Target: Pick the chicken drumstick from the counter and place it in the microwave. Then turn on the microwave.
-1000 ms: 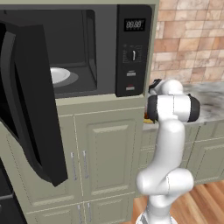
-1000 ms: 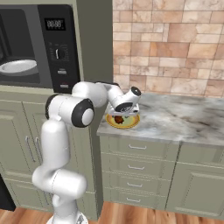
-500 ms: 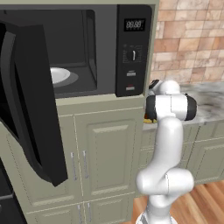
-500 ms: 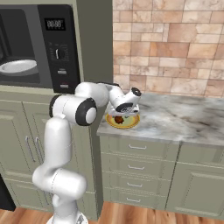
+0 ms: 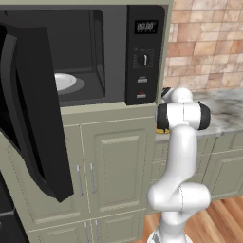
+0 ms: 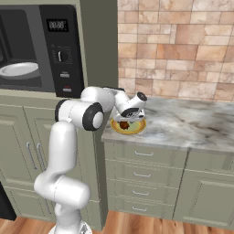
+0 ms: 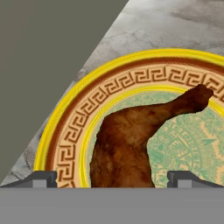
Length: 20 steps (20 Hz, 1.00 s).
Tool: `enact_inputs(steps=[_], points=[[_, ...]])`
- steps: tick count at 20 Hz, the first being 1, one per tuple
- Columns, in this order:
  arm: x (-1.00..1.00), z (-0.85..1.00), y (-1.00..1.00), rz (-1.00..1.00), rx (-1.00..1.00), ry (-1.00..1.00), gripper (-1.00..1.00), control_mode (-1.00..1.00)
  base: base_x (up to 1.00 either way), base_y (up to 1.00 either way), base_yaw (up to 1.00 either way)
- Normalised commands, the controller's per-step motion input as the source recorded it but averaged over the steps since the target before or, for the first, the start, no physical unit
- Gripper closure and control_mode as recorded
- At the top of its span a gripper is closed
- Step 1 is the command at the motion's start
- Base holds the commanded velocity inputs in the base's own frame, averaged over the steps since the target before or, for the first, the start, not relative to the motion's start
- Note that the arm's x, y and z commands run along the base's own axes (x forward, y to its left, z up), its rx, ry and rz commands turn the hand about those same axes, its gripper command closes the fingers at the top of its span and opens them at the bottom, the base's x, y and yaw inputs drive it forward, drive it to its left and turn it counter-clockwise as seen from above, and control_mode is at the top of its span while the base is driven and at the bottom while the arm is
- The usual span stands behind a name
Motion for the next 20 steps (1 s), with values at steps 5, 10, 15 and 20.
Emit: enact_inputs(steps=[5, 10, 15, 20], points=[[0.16, -0.13, 0.01, 0.01, 0.00, 0.00, -1.00, -1.00, 0.00, 0.00, 0.00], [0.14, -0.16, 0.02, 0.01, 0.00, 0.00, -1.00, -1.00, 0.00, 0.00, 0.00], [0.14, -0.17, 0.03, 0.01, 0.00, 0.00, -1.00, -1.00, 0.00, 0.00, 0.00], [0.14, -0.19, 0.04, 0.02, 0.00, 0.00, -1.00, -1.00, 0.00, 0.00, 0.00]])
